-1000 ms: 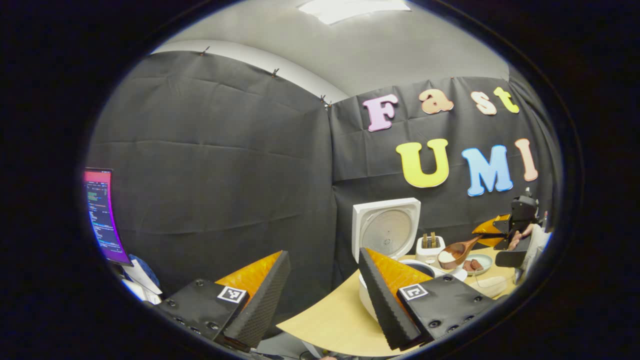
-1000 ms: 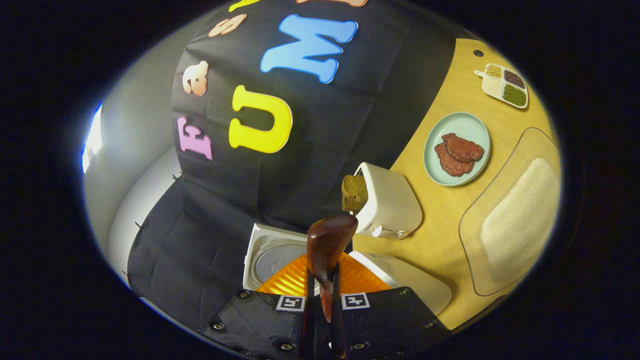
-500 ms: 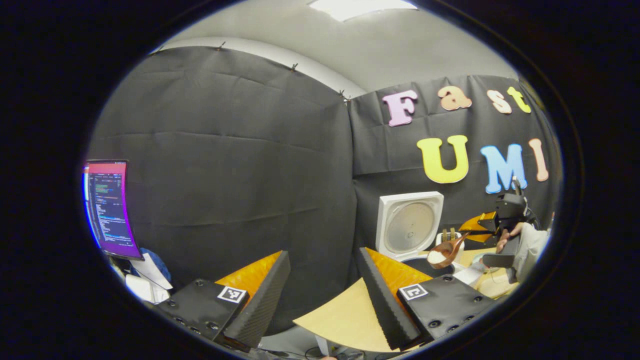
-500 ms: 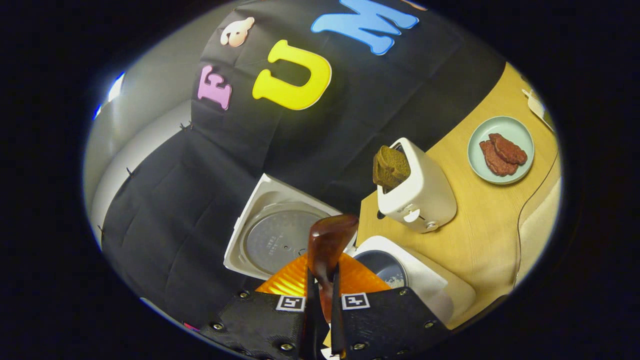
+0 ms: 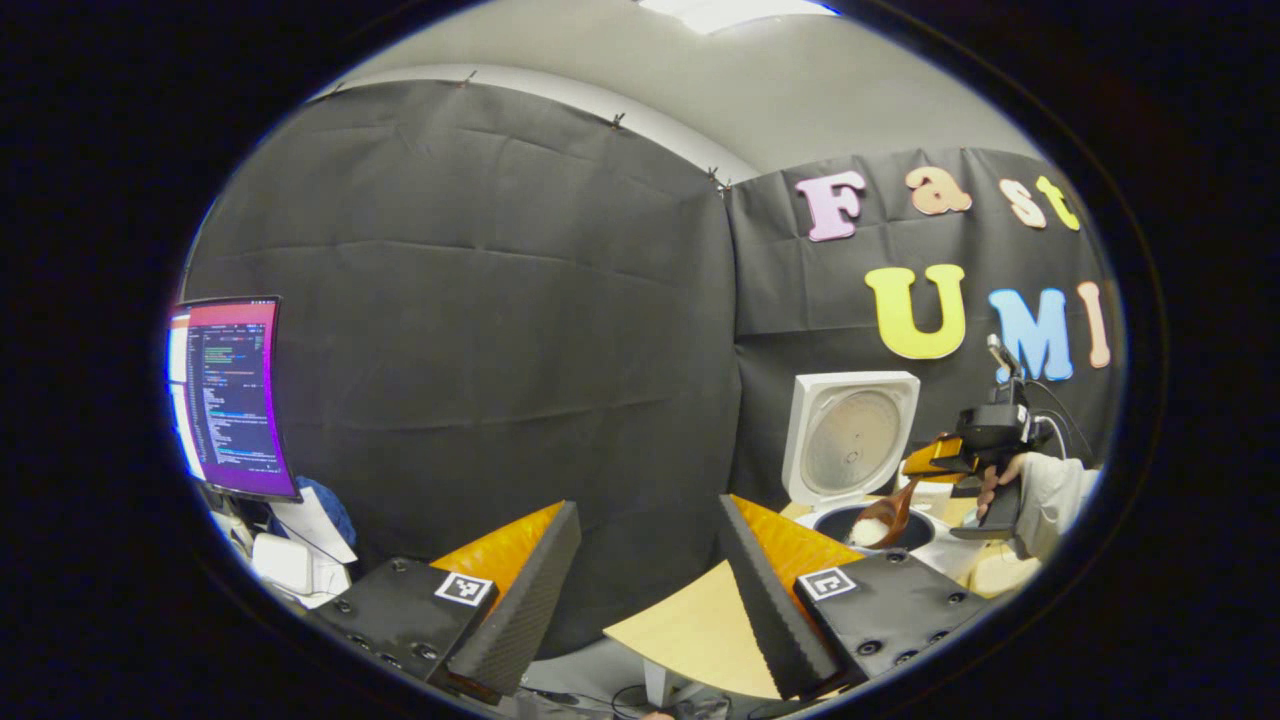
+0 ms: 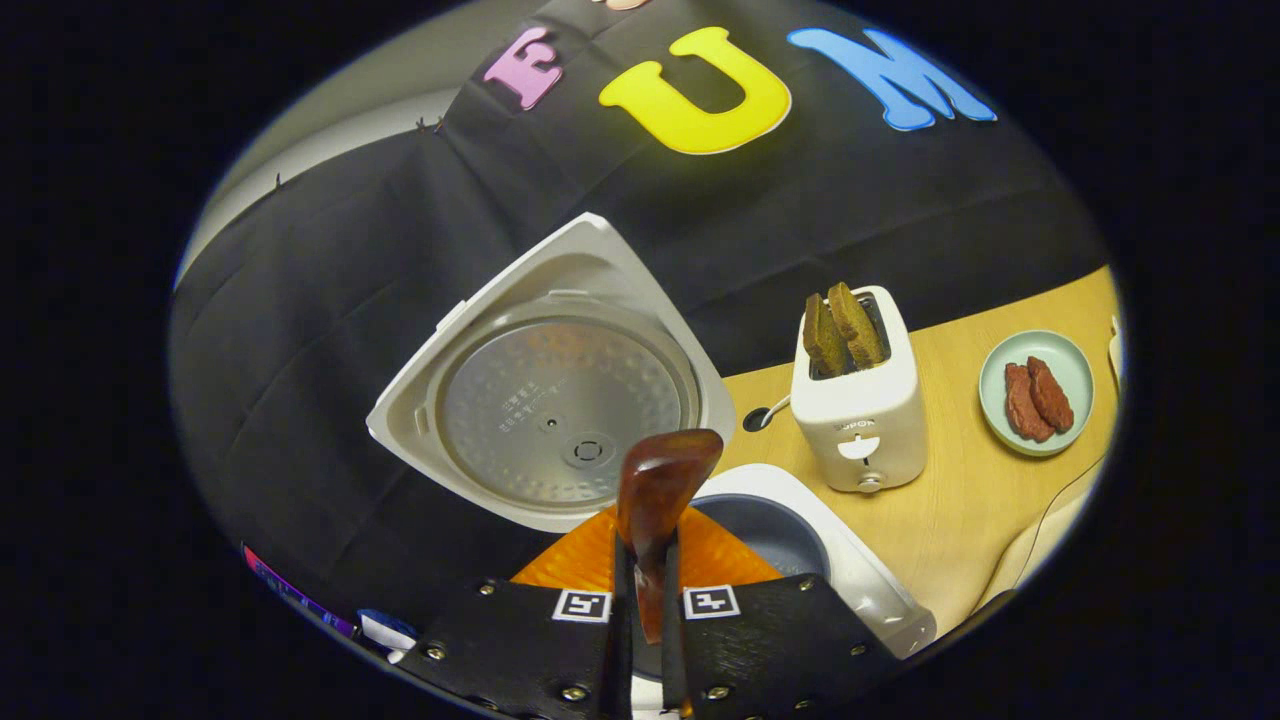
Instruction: Close the left gripper, press the button to open the rice cooker; take a wooden spoon from the chopstick holder with the right hand, scoop a spoonful of rice and pour it into the rice cooker, then put the wooden spoon back into the chopstick holder.
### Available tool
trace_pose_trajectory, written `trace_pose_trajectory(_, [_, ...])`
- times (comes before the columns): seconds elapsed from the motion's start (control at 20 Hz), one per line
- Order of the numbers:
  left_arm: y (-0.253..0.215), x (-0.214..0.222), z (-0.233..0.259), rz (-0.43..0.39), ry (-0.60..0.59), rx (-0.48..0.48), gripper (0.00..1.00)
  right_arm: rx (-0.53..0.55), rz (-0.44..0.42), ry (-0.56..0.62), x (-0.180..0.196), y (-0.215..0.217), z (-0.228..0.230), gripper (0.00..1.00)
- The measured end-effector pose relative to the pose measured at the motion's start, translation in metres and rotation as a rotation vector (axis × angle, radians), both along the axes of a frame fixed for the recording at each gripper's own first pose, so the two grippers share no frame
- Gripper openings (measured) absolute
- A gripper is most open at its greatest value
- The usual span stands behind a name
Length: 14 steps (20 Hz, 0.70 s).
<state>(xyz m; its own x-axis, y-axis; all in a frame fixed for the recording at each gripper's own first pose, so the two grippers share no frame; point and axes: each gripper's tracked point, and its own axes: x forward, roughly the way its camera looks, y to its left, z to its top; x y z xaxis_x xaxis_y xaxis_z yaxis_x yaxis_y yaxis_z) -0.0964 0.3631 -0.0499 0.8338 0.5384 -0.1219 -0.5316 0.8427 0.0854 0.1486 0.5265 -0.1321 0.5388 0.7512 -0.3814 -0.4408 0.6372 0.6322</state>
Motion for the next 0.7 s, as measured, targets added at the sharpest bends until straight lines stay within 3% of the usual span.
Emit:
trace_pose_trajectory(0.15, [0.002, -0.001, -0.002, 0.003, 0.000, -0.002, 0.92, -0.063, 0.027, -0.038, 0.000, 0.003, -0.008, 0.12])
trace_pose_trajectory(0.25, [0.003, 0.001, -0.003, 0.003, -0.001, -0.010, 0.99, -0.095, 0.046, -0.062, -0.002, 0.003, -0.009, 0.12])
trace_pose_trajectory(0.3, [0.002, 0.002, -0.005, 0.002, -0.002, -0.014, 0.92, -0.117, 0.057, -0.076, -0.003, 0.002, -0.010, 0.12])
trace_pose_trajectory(0.7, [-0.010, 0.019, -0.006, -0.038, -0.012, -0.024, 0.92, -0.269, 0.098, -0.271, 0.001, -0.009, 0.005, 0.12])
